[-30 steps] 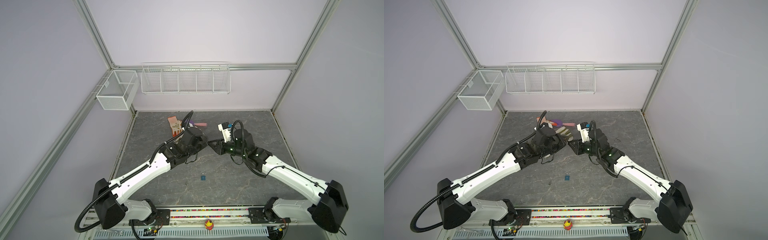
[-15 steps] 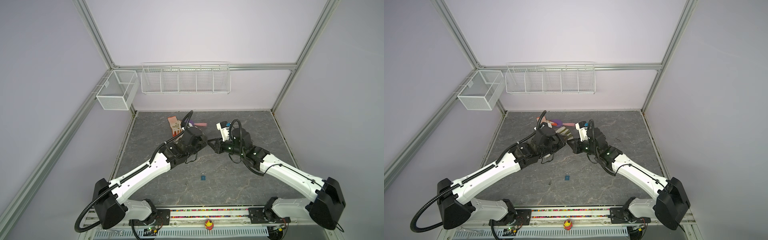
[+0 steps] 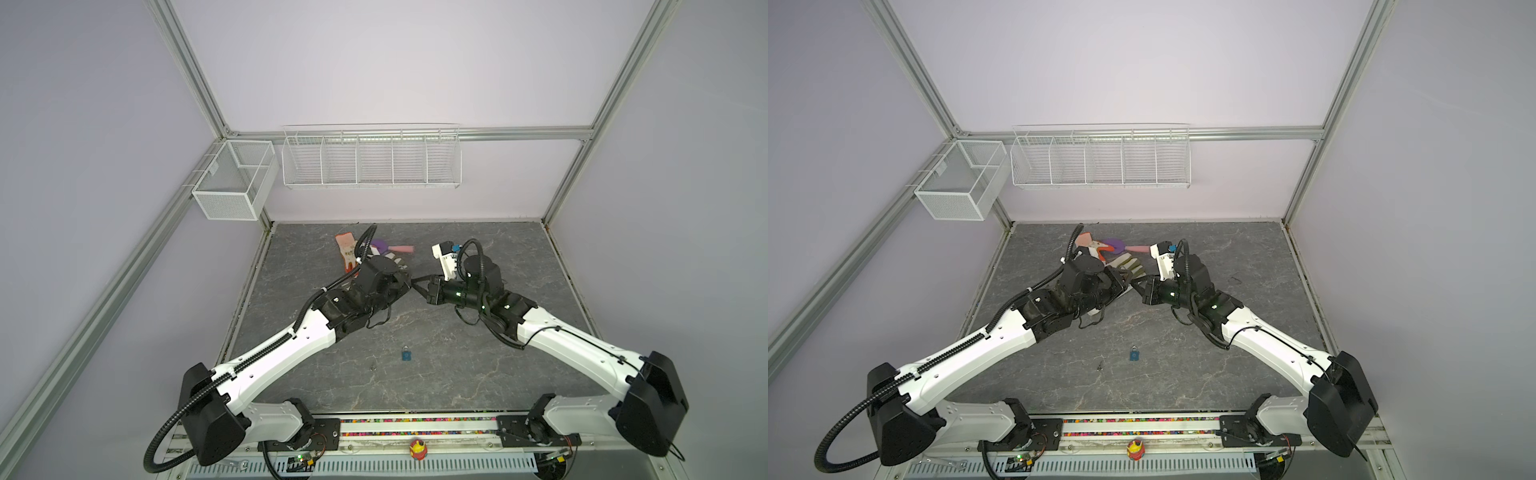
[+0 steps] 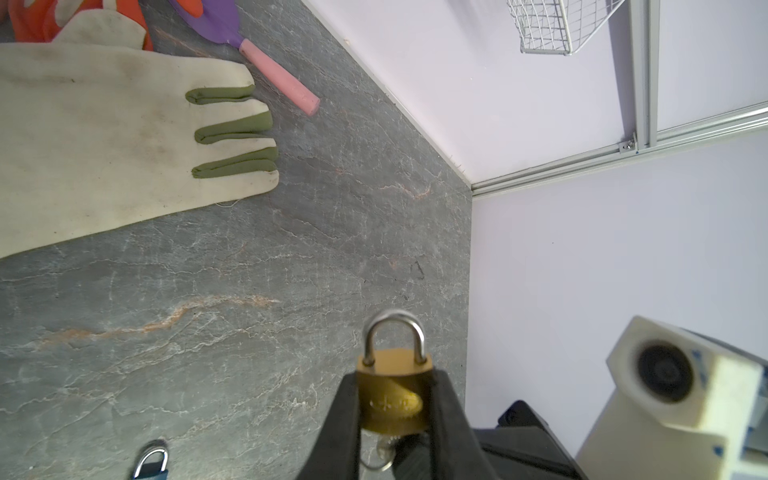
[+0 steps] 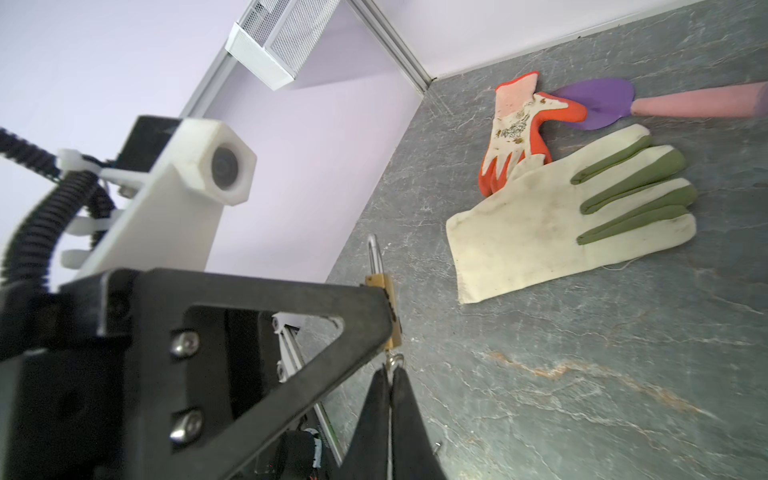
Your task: Unlock with the key
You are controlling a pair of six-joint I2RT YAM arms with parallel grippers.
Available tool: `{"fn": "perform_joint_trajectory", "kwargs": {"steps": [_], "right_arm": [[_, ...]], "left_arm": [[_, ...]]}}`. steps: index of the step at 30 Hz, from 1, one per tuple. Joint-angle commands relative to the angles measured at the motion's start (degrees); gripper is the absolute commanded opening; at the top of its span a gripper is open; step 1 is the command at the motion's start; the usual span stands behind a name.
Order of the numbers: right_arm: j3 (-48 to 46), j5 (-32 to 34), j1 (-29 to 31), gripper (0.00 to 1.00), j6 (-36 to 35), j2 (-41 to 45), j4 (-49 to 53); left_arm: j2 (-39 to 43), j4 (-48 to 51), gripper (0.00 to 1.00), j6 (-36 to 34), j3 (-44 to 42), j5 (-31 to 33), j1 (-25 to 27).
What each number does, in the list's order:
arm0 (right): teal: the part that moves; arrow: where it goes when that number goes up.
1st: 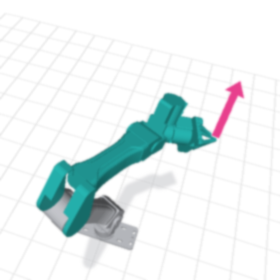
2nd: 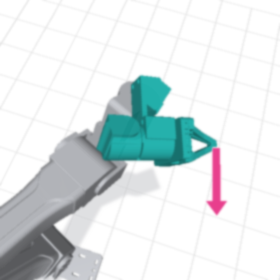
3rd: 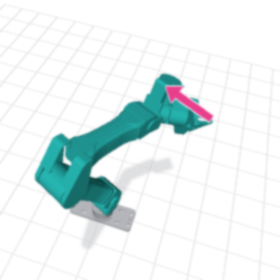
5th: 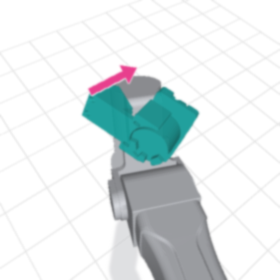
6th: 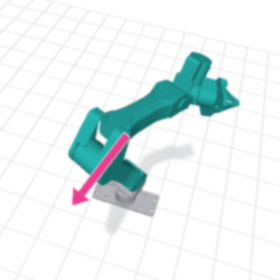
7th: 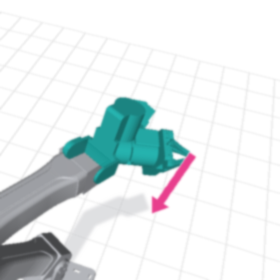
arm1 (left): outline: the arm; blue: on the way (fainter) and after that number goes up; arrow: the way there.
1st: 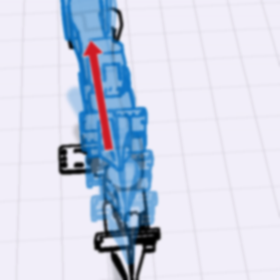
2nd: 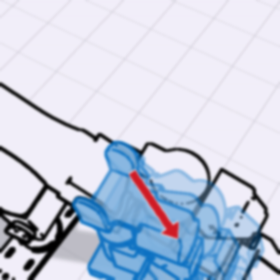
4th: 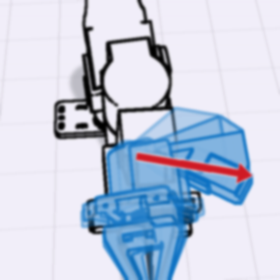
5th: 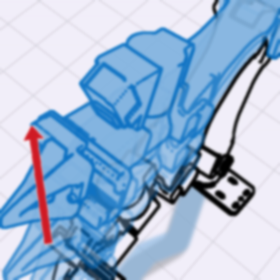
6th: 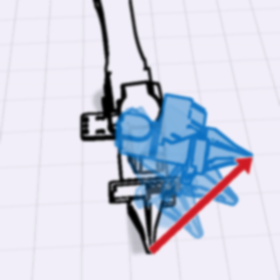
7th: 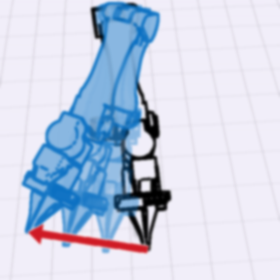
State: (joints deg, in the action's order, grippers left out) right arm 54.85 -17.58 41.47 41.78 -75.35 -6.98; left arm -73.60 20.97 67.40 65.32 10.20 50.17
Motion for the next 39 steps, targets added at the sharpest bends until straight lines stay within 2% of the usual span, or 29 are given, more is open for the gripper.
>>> {"fn": "perform_joint_trajectory", "kwargs": {"steps": [1,9,15,23,39], "right_arm": [[-1.8,-4.8,0.1,0.06,7.4,-0.6,-10.8],[-4.1,-7.0,-0.4,0.06,17.5,-0.9,-20.9],[-6.5,-4.5,-0.3,0.06,18.6,0.1,-18.8],[-9.5,-2.8,0.3,0.06,23.6,-0.2,-24.5],[-10.7,0.3,1.7,0.06,30.3,0.2,-28.4]], "left_arm": [[0.7,-3.6,0.00,1.8,-1.0,-4.9,0.6],[1.1,-5.8,0.00,3.1,-2.3,-6.3,0.2],[1.4,-7.2,0.00,3.7,-2.6,-6.1,0.2],[1.4,-8.8,0.00,4.9,-3.4,-6.2,0.2],[2.0,-9.2,0.00,5.4,-3.9,-5.0,0.2]]}}
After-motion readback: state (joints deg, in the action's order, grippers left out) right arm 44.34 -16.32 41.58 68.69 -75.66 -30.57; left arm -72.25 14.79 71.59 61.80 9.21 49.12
